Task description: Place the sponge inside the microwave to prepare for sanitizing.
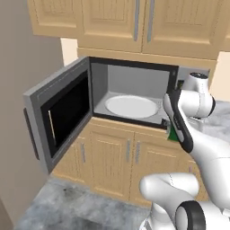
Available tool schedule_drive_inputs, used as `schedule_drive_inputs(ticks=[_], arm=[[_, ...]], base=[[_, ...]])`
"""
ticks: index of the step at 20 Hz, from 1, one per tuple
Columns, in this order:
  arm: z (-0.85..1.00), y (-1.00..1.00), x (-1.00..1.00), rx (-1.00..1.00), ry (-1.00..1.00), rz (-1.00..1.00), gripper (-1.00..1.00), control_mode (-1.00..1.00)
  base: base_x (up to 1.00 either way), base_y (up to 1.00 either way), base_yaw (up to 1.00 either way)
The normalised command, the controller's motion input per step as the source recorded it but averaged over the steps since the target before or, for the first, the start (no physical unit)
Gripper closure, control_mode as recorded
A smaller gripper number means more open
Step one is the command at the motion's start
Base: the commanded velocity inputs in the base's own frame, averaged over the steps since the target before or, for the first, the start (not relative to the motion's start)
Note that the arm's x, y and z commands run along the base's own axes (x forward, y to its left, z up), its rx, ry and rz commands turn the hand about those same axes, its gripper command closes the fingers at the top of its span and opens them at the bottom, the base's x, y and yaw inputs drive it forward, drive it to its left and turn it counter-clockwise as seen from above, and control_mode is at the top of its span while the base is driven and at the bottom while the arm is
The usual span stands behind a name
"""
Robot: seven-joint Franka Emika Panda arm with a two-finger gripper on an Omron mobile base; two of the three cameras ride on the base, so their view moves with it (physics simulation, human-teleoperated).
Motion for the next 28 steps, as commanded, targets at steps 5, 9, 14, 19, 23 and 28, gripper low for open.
schedule_drive_inputs(ticks=[5, 9, 14, 19, 23, 28], arm=[[0.0, 0.0, 0.0, 0.0, 0.0, 0.0, 1.0, 1.0], [0.0, 0.0, 0.0, 0.0, 0.0, 0.0, 1.0, 1.0], [0.0, 0.0, 0.0, 0.0, 0.0, 0.0, 1.0, 1.0], [0.0, 0.0, 0.0, 0.0, 0.0, 0.0, 1.0, 1.0], [0.0, 0.0, 0.0, 0.0, 0.0, 0.0, 1.0, 1.0], [0.0, 0.0, 0.0, 0.0, 0.0, 0.0, 1.0, 1.0]], base=[[0.46, -0.01, 0.62], [0.44, -0.12, 0.29], [0.49, -0.19, 0.08], [0.22, -0.06, 0.02], [0.19, 0.0, 0.03], [0.42, 0.0, 0.04]])
